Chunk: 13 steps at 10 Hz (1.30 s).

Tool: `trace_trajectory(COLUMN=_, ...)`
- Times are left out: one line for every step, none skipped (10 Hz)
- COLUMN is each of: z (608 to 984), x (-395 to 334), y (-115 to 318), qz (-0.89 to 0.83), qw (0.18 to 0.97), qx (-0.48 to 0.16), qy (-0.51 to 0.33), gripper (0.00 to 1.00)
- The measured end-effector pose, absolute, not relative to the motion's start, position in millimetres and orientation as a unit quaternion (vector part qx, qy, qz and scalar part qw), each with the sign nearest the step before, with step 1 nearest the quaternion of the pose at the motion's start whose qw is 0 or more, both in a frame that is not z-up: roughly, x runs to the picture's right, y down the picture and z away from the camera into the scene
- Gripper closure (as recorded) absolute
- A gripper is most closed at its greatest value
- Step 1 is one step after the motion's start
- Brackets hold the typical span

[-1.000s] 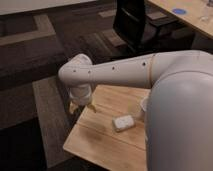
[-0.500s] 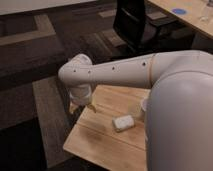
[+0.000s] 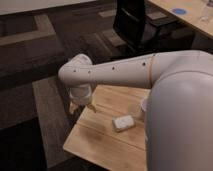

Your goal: Place the pepper in the ceramic bowl

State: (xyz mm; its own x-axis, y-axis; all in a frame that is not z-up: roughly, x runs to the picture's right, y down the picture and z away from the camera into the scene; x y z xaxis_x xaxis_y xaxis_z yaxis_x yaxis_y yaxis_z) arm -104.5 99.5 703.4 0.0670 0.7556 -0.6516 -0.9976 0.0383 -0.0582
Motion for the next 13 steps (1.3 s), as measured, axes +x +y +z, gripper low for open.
trace_trajectory(z=703.4, x=-104.5, y=99.5, qz=0.642, qw=0.682, qx=-0.261, qy=0.232, gripper=0.35)
trace_trajectory(z=703.4, x=-104.5, y=99.5, qz=0.642, qw=0.682, qx=-0.261, qy=0.232, gripper=0.35)
trace_trajectory(z=703.4, x=-104.5, y=99.5, qz=0.642, qw=0.682, qx=-0.261, qy=0.232, gripper=0.35)
trace_trajectory(z=703.4, x=-104.5, y=99.5, qz=0.642, qw=0.682, qx=-0.261, qy=0.232, gripper=0.35)
trace_trajectory(z=703.4, x=-104.5, y=99.5, qz=0.642, qw=0.682, qx=-0.261, qy=0.232, gripper=0.35)
trace_trajectory(z=703.4, x=-104.5, y=99.5, qz=0.642, qw=0.682, qx=-0.261, qy=0.232, gripper=0.35)
trace_trajectory(z=703.4, x=-104.5, y=99.5, qz=0.642, qw=0.682, qx=-0.261, qy=0.232, gripper=0.35)
trace_trajectory(z=703.9, x=-104.5, y=100.1, qz=0.642, qw=0.682, qx=-0.261, qy=0.232, gripper=0.35)
trace_trajectory(z=703.9, x=-104.5, y=100.2, qz=0.642, qw=0.682, qx=-0.261, qy=0.233, gripper=0.35)
trace_trajectory(z=703.9, x=-104.6, y=100.1, qz=0.642, qw=0.682, qx=-0.261, qy=0.232, gripper=0.35)
trace_trajectory(z=703.9, x=-104.4, y=100.1, qz=0.642, qw=0.682, qx=-0.261, qy=0.232, gripper=0.35)
trace_trajectory(z=704.0, x=-103.9, y=100.1, qz=0.640, qw=0.685, qx=-0.260, qy=0.232, gripper=0.35)
trace_trajectory(z=703.1, x=-103.1, y=99.8, qz=0.638, qw=0.688, qx=-0.260, qy=0.230, gripper=0.35)
